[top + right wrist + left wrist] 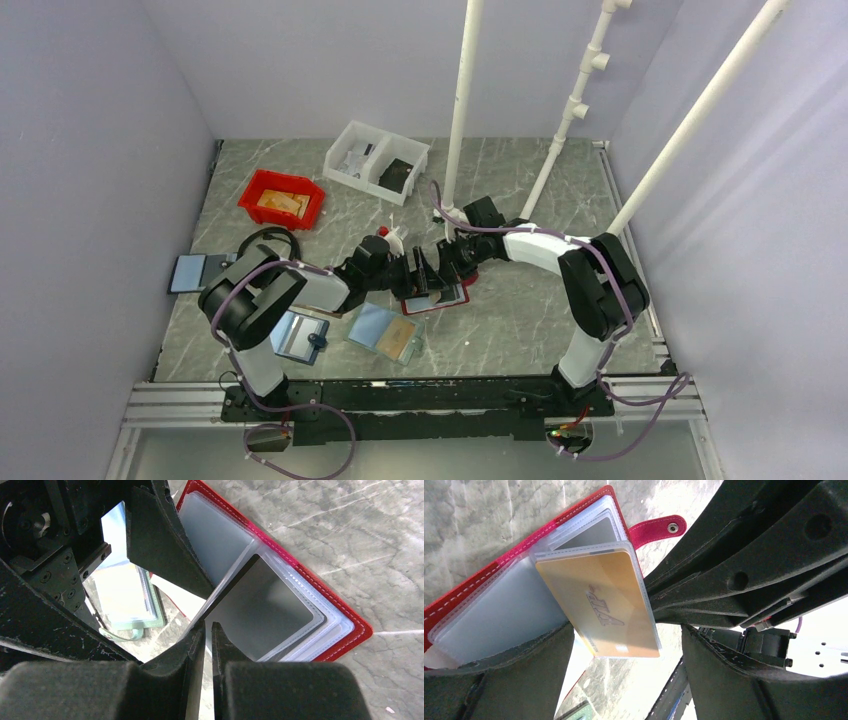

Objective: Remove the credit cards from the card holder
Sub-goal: Remove the credit card from the card holder.

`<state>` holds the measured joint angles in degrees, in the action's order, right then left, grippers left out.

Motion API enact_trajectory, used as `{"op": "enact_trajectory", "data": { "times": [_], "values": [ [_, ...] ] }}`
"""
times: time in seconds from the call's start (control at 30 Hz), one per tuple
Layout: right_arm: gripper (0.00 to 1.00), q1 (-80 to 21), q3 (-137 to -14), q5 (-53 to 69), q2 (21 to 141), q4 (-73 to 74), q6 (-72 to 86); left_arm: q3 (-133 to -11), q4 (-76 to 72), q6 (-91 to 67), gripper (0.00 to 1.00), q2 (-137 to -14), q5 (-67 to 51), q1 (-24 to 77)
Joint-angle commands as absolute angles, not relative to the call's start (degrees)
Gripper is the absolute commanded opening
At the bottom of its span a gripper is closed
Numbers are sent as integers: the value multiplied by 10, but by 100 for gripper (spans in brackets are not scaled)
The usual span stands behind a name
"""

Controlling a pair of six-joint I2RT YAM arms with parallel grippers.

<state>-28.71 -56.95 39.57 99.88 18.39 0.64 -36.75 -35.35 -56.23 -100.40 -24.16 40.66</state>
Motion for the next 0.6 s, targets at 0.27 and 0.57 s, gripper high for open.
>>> {"op": "enact_trajectory", "data": {
  "times": [0.27,0.57],
  "values": [
    [13,-310,-591,508,1012,164,45,-357,-286,-551,76,-958,-183,409],
    [13,-309,-595,474,1014,170,39,-350,-252,-547,66,-940,-159,407]
  ]
}}
